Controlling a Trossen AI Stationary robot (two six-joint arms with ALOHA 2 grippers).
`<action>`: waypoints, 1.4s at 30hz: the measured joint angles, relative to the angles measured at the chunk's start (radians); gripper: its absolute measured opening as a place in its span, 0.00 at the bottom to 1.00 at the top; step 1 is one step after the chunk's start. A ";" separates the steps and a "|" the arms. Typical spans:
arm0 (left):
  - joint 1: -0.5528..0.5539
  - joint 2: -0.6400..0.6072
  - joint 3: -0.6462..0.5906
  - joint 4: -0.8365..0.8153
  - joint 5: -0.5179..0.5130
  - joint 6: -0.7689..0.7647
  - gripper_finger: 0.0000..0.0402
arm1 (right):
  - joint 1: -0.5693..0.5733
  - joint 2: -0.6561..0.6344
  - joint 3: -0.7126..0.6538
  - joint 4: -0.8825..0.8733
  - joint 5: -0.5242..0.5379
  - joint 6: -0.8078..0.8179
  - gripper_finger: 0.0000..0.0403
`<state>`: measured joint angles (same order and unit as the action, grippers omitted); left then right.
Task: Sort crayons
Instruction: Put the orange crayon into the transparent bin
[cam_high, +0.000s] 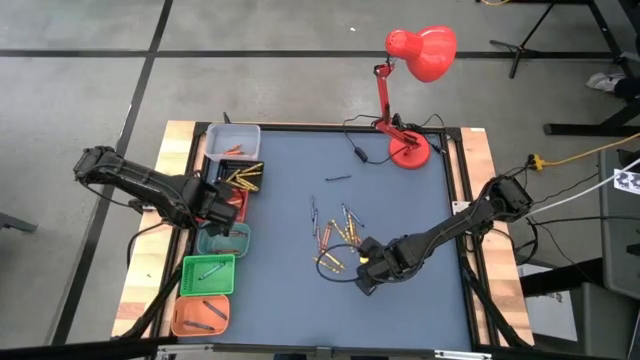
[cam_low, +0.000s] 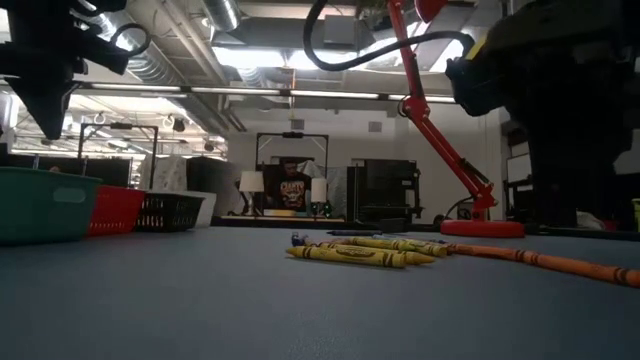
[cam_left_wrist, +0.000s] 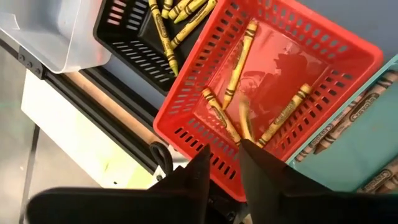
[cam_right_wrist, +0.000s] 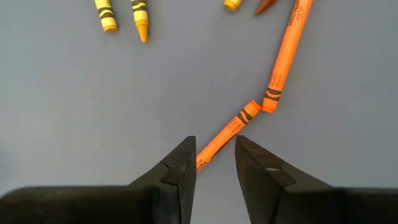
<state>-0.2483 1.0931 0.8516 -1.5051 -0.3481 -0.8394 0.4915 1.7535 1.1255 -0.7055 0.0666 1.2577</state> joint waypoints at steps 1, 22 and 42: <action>0.000 0.000 0.000 0.001 0.000 -0.002 0.18 | 0.000 0.000 0.000 0.000 0.000 0.004 0.27; 0.000 0.000 0.000 0.081 -0.006 -0.042 0.20 | 0.041 0.118 0.004 0.014 0.018 0.076 0.27; -0.004 0.000 0.000 0.776 -0.036 0.406 0.20 | 0.040 0.123 0.002 0.007 0.022 -0.007 0.03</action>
<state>-0.2520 1.0931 0.8520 -0.7287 -0.3837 -0.4337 0.5316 1.8766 1.1275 -0.6984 0.0887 1.2511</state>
